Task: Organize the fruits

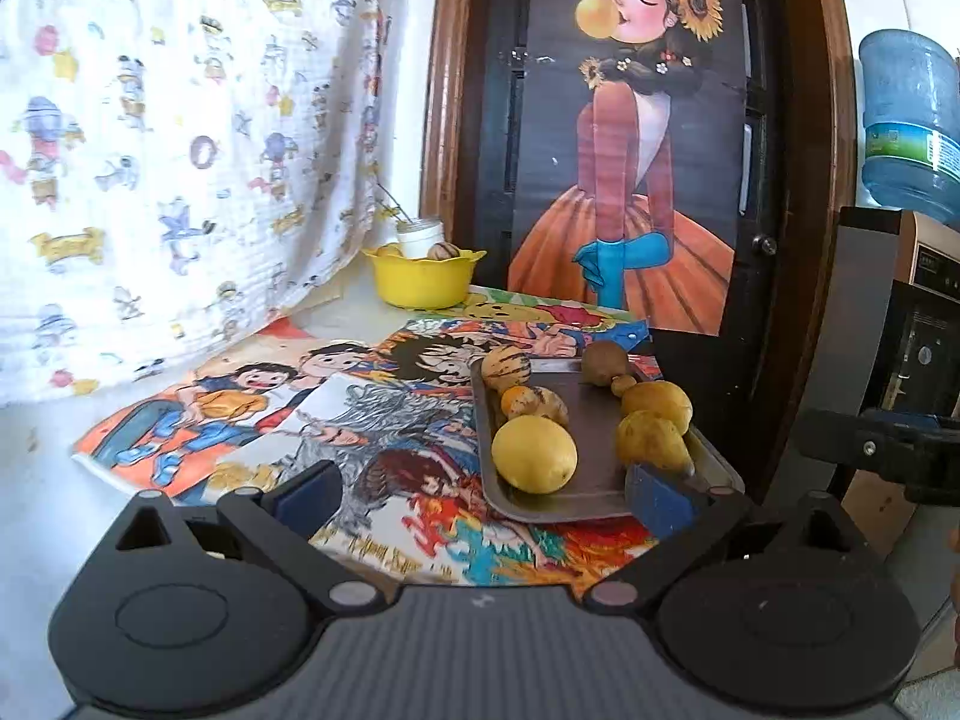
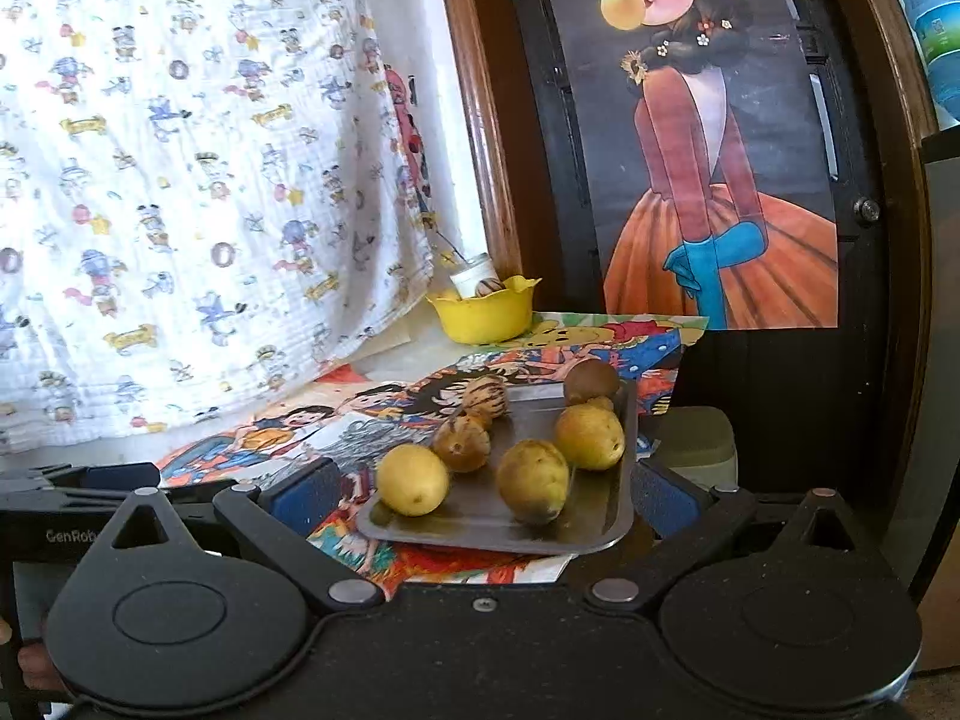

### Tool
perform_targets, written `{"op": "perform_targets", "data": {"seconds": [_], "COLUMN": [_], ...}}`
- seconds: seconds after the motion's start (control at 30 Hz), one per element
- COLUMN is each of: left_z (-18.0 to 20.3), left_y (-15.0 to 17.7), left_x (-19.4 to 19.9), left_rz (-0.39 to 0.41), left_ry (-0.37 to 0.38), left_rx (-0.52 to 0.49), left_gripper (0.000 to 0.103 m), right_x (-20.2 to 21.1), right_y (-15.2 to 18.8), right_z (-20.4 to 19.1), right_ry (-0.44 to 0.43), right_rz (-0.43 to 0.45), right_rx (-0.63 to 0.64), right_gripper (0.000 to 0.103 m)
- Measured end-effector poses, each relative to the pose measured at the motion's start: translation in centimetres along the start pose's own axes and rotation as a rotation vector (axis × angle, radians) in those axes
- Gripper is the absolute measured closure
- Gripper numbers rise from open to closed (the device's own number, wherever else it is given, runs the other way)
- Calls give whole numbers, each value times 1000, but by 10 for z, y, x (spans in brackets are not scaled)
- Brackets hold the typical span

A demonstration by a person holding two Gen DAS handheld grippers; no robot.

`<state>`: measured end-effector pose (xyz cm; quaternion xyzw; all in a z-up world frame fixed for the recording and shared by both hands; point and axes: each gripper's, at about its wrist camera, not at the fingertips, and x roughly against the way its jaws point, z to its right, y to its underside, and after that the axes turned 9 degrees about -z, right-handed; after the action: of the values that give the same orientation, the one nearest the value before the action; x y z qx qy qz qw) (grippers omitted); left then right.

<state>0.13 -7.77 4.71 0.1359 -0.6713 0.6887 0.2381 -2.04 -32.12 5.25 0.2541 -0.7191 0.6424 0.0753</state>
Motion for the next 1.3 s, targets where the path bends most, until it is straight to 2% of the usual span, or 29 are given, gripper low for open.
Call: {"op": "perform_targets", "data": {"seconds": [0.3, 0.7, 1.03, 1.3], "left_z": [9, 2, -14, -25], "left_y": [15, 20, 32, 41], "left_x": [27, 24, 10, -1], "left_rz": [1, -7, 5, 20], "left_ry": [-75, -131, -137, -123], "left_rx": [8, 9, 0, 6], "left_gripper": [0, 0, 0, 0], "right_x": [24, 9, -5, -27], "right_y": [17, 26, 35, 42], "right_z": [-11, -24, -30, -38], "right_ry": [15, 29, 31, 25], "right_rz": [38, 36, 44, 15], "right_rx": [64, 114, 119, 152], "right_gripper": [1, 1, 1, 1]}}
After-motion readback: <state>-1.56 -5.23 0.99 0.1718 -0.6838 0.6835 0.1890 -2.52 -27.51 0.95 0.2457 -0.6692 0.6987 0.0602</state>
